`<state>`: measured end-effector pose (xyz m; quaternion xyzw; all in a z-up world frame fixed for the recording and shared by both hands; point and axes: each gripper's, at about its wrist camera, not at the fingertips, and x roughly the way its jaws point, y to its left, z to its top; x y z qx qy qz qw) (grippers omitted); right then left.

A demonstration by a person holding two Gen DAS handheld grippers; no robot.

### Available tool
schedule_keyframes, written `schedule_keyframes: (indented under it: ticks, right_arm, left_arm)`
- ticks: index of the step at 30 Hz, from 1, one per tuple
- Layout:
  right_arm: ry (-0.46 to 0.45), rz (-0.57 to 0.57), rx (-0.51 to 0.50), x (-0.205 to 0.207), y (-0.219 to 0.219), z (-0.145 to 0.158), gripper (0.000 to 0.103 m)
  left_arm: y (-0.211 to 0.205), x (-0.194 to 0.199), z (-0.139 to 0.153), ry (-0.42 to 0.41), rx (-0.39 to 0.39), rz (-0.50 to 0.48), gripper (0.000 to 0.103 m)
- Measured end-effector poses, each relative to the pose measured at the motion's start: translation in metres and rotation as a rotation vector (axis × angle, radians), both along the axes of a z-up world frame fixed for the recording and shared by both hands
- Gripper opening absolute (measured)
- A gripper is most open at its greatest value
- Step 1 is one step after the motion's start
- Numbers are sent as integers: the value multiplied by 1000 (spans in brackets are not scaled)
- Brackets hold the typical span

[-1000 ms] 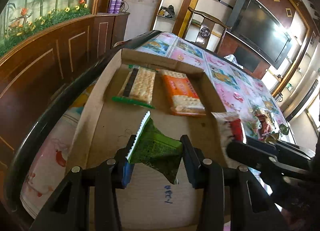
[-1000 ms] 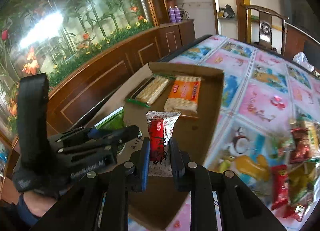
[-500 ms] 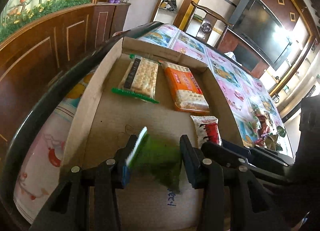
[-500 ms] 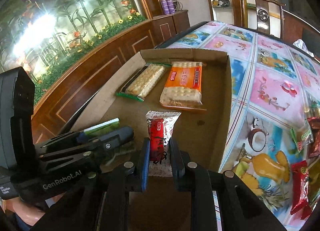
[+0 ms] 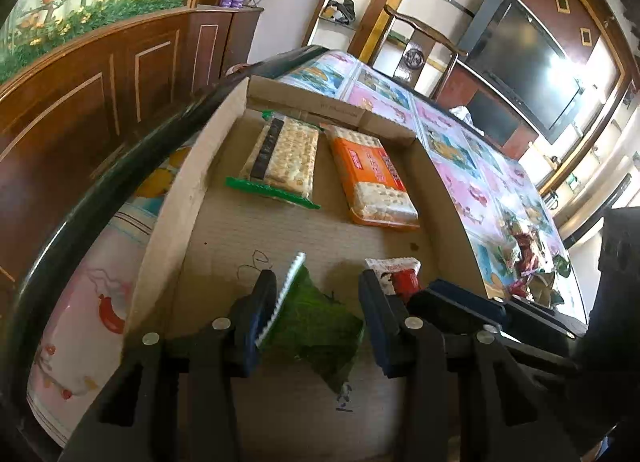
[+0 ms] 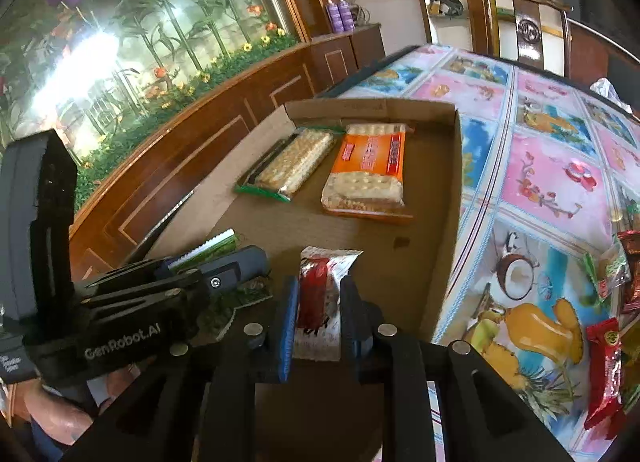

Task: Organize snacks
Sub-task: 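Carry the green bag and red snack over the box and lower them in, then open both grippers to release the snacks into the box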

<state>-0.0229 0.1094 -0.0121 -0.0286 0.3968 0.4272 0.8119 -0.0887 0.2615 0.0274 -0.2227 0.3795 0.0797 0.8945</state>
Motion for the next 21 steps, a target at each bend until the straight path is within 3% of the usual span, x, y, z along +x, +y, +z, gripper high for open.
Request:
schedule_keyframes:
  ticks: [6, 11, 17, 21]
  right_arm:
    - [-3, -18, 79, 0, -22, 11, 31]
    - [12, -34, 175, 7, -55, 19, 32]
    - [85, -81, 315, 26, -104, 21, 32]
    - [176, -167, 471, 45, -142, 17, 32]
  left_arm:
    - [-3, -4, 3, -18, 30, 5, 43]
    - [-2, -5, 5, -27, 45, 23, 43]
    - [-10, -12, 11, -63, 112, 51, 43]
    - [-12, -17, 13, -71, 138, 73, 43]
